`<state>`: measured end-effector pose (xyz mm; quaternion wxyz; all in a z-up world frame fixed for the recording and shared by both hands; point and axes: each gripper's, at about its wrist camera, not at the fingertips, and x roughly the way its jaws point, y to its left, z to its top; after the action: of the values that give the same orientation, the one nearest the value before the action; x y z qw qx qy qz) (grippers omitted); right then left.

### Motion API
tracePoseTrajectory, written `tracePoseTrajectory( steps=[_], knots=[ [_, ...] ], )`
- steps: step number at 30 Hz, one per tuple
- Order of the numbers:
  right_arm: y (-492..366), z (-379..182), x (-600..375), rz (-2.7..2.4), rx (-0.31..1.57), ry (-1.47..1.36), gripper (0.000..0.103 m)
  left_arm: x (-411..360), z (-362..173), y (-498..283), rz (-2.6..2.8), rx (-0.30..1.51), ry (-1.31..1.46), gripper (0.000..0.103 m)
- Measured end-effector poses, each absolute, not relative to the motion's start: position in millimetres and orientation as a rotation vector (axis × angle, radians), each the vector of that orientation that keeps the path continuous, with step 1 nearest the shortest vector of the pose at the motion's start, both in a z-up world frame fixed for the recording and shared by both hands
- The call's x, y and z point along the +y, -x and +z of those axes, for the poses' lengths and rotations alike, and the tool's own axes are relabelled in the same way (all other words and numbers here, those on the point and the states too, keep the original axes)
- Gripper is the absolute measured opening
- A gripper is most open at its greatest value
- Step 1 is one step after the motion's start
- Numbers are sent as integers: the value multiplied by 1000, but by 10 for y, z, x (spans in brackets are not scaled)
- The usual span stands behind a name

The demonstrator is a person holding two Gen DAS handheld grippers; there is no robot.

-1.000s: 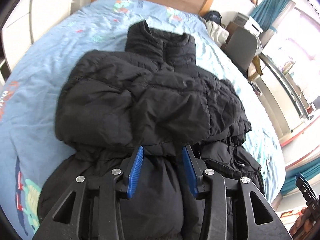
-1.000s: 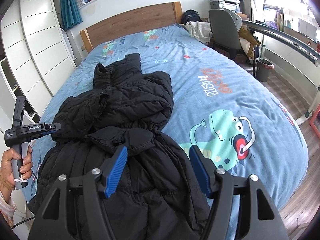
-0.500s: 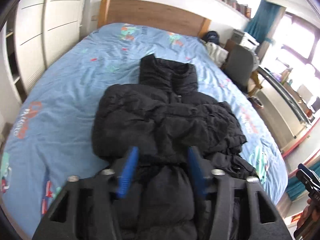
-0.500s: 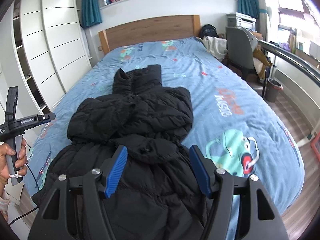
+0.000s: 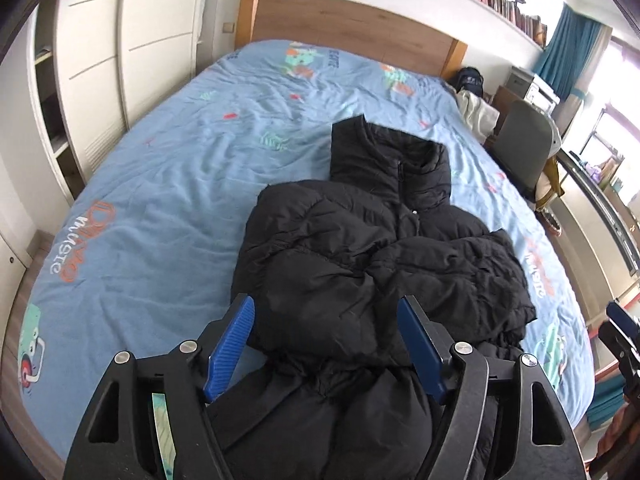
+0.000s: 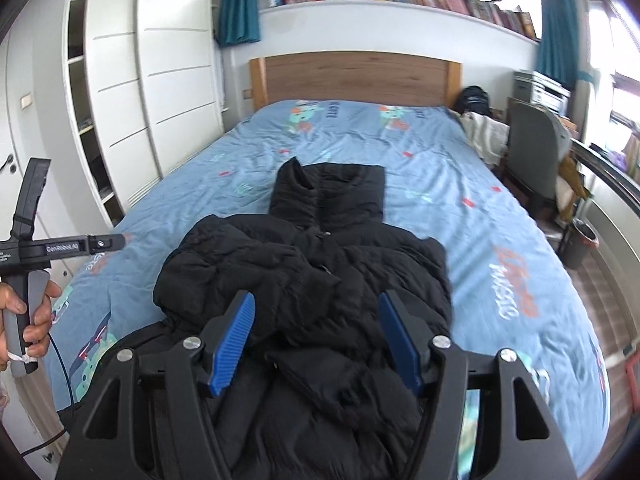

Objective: Fold large clothes
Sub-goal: 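Bring both open grippers over the coat's hem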

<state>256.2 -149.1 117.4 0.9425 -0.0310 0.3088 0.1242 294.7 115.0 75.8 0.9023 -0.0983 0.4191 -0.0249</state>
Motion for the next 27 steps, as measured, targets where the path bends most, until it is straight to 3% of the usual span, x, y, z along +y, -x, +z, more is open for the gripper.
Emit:
tracePoseTrajectory(
  steps=[16, 18, 20, 27],
  knots=[
    [-3934, 99, -782, 369, 779, 124, 63, 910, -319, -3902, -60, 960, 96, 73],
    [-3993, -127, -787, 366, 814, 122, 63, 933, -493, -3884, -44, 968, 87, 77],
    [-4021, -306, -825, 365, 843, 112, 63, 956, -648, -3838, -28, 948, 75, 89],
    [-4056, -729, -907, 389, 879, 95, 64, 963, -918, -3713, -10, 902, 76, 97]
  ],
)
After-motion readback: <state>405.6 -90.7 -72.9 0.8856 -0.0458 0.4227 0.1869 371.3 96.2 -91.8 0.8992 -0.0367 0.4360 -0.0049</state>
